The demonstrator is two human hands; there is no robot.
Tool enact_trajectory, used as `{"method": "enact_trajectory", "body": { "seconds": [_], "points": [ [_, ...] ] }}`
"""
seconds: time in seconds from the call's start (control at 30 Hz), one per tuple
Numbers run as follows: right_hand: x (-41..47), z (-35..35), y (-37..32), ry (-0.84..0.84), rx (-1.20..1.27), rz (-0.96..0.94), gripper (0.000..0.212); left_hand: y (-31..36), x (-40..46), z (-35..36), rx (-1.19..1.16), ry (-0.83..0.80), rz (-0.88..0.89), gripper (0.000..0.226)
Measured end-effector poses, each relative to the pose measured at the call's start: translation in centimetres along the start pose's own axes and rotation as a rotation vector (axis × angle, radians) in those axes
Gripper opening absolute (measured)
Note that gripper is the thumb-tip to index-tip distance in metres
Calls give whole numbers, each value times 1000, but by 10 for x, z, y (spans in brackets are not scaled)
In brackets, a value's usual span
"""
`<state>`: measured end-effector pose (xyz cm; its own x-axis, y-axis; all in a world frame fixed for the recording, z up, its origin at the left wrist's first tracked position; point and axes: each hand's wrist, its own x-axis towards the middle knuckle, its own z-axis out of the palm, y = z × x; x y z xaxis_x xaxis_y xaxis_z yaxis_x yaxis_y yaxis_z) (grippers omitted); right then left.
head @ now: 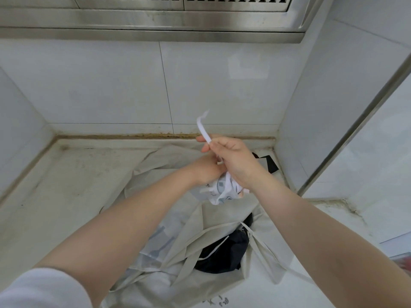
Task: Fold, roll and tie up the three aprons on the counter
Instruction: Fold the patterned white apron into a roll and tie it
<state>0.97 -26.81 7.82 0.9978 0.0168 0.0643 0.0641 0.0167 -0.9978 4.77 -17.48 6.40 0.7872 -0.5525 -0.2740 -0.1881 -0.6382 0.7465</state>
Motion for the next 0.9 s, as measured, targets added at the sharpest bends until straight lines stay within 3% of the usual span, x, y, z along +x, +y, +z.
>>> {"method": "enact_trajectory", "body": {
  "seconds": [0.1, 0.2, 0.27, 0.33, 0.43, 0.57, 0.8, 0.9],
  "points": [
    [1, -2, -5, -104, 36, -37, 43, 2, -5, -2, 171, -17, 61, 37],
    [4, -6, -6, 22, 107, -35, 35, 5, -11, 3, 284, 16, 209, 37],
    [3, -9, -4, 171, -15, 1, 27, 3, -7, 1, 209, 89, 216, 33],
    [2, -11, 3, 214, -160, 21, 25, 4, -3, -3, 170, 127, 220, 28],
    [3, -10, 7, 211, -370, 6, 24, 4, -5, 3, 325, 45, 229, 27],
    [4, -8, -4, 251, -368, -100, 17, -3, -6, 9, 523, 5, 193, 31],
    [4, 2, -11, 124, -274, -72, 22, -10, -2, -3, 522, 53, 151, 46],
    [4, -6, -3, 123, -361, -12, 28, -13, -1, -4, 337, 91, 155, 42]
  ]
}}
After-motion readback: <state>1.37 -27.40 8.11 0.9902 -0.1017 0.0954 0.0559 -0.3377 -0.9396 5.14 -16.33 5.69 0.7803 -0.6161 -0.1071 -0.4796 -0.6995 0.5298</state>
